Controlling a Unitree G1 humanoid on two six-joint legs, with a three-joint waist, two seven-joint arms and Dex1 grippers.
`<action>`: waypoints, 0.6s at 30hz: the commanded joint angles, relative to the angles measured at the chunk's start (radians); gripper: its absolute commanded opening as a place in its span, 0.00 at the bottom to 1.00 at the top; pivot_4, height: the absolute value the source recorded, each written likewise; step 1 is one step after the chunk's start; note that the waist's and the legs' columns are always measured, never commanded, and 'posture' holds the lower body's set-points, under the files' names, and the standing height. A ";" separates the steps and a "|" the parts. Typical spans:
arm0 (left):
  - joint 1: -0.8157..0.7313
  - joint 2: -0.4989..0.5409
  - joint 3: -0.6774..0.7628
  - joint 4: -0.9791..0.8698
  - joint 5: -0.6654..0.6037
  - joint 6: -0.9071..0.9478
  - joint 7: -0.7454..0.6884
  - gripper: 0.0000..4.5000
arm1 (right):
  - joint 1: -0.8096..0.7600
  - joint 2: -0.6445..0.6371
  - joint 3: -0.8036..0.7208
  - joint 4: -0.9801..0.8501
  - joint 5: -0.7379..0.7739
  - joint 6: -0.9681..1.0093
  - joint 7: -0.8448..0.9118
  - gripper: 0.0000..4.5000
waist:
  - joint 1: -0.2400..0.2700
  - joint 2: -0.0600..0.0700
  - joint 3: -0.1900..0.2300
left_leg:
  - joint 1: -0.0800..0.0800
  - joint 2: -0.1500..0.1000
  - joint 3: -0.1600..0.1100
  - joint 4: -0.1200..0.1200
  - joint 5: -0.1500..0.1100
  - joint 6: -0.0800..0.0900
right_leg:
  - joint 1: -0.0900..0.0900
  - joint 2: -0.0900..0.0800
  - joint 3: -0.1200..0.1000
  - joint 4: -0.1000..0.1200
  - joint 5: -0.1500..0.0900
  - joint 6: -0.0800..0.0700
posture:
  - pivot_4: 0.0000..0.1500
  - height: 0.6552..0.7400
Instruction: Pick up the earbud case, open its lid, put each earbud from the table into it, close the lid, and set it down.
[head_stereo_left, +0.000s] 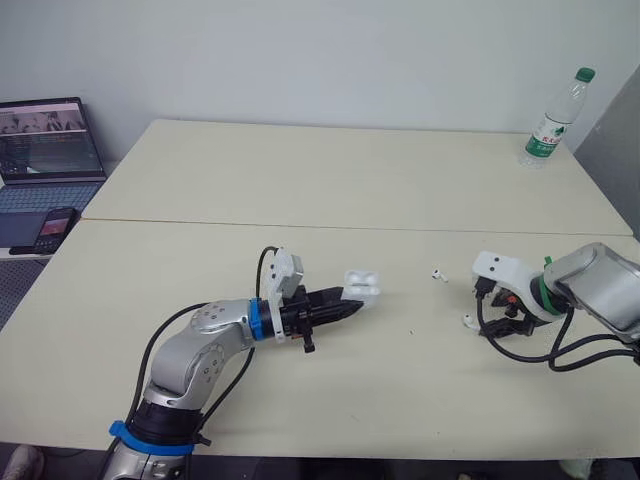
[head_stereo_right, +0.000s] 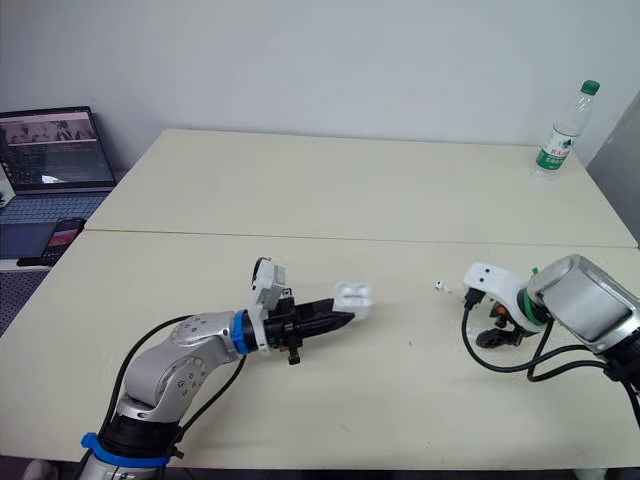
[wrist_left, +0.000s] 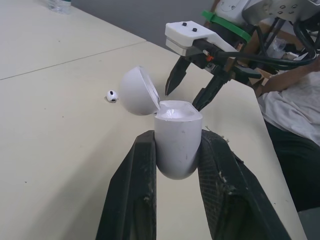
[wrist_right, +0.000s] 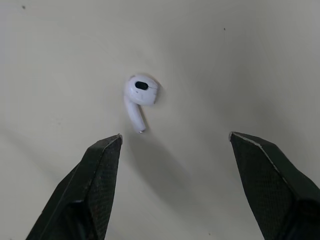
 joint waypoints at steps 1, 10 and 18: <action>0.007 -0.002 0.002 -0.044 -0.018 -0.002 0.008 0.17 | -0.036 0.025 0.008 0.007 -0.031 0.030 0.014 0.79 | -0.002 0.000 0.000 | 0.000 0.000 0.000 0.000 0.000 0.000 | 0.000 0.000 0.000 0.000 0.000 0.000 | 1.00 0.99; -0.019 0.008 -0.011 -0.003 -0.009 -0.009 -0.010 0.17 | -0.016 0.161 -0.051 0.035 -0.019 0.171 -0.069 0.79 | -0.001 -0.002 0.000 | 0.000 0.000 0.000 0.001 0.000 0.000 | 0.001 0.000 0.000 0.001 0.000 0.000 | 1.00 0.99; -0.016 0.011 -0.014 0.006 -0.006 -0.015 -0.018 0.17 | -0.002 0.173 -0.065 -0.021 -0.005 0.220 -0.113 0.79 | -0.003 -0.002 0.000 | 0.002 0.001 0.000 0.001 0.000 0.000 | 0.001 0.001 0.000 0.001 0.000 0.000 | 1.00 0.99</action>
